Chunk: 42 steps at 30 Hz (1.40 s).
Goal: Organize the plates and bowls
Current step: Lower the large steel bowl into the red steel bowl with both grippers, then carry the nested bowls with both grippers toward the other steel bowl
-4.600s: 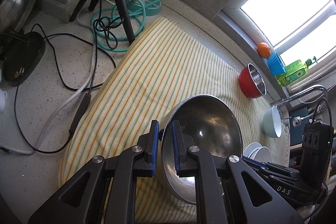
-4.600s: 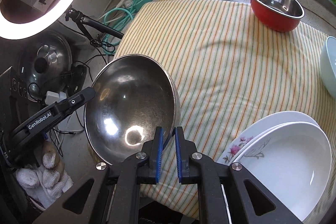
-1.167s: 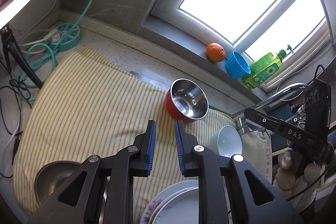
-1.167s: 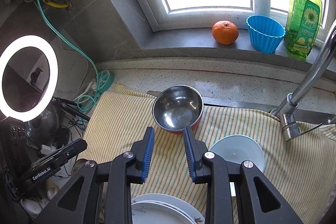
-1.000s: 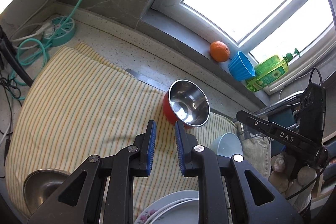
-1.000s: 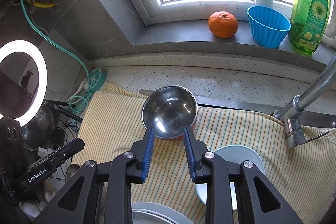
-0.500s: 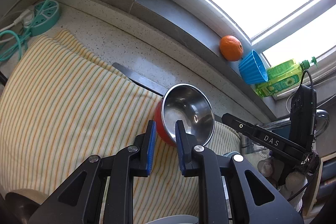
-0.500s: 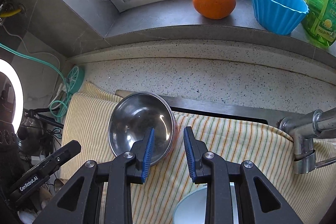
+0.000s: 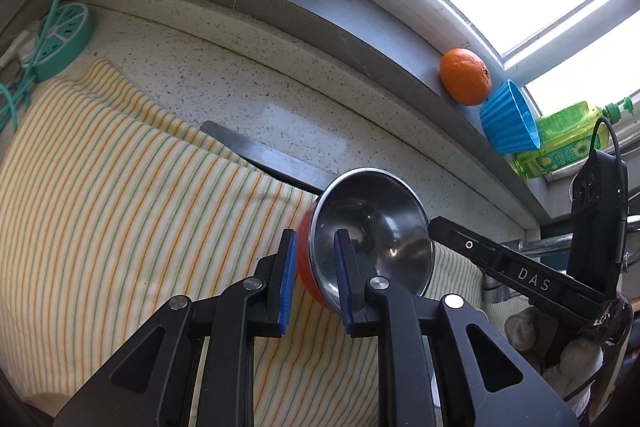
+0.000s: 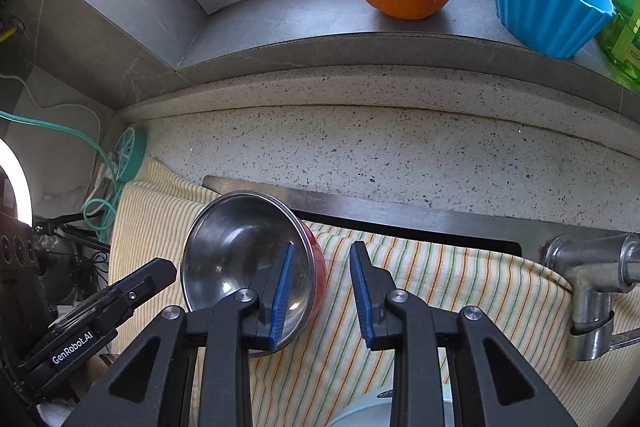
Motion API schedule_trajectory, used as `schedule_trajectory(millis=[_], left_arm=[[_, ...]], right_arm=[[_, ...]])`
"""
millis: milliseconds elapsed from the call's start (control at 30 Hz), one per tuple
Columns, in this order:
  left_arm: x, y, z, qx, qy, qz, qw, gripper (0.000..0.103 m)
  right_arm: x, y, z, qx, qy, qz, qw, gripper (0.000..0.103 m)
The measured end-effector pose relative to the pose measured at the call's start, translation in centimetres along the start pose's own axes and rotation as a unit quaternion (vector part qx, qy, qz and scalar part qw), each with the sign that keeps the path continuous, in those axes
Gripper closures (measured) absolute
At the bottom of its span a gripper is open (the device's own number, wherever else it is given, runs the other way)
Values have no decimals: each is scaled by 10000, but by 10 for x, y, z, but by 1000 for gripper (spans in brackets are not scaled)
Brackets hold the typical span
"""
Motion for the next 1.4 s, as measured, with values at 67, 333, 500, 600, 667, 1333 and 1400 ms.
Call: schedule_trajectory(millis=[67,333,500,600,667,1333,1400], left_arm=[[-3,0,-1,-3,28,2,10000,86],[-9,0,-1,-66,59,-38,10000,86],[-11,-3,-1,-150,76,-57,9998,87],[-11,-5,-1,-198,51,-68,9998,92],[-12,-6,-1,-226,39,-84,9997,94],[14,2,12,-211,-127,-29,9997,96],[21,4,13,-204,-177,-9,9996,96]], right_arm=[[-2,-1,-1,8,17,26,10000,77],[-8,-2,0,-43,106,-3,9999,85],[-9,1,4,-22,183,11,9998,90],[-8,1,7,-59,185,-28,9998,94],[-7,2,8,-65,187,-31,9998,97],[12,18,22,-63,57,-63,9999,98],[18,22,24,-28,27,-79,10000,98]])
Point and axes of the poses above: each gripper's, at about its wrist camera, not at the fingertips, and x roughly against the way its jaws point, y to its left, z to its underside, the point moved 3 cm from there along -x, roughly the way its jaws point, and after that the axes turned 7 degrees about -z, right-handed, at the moved point
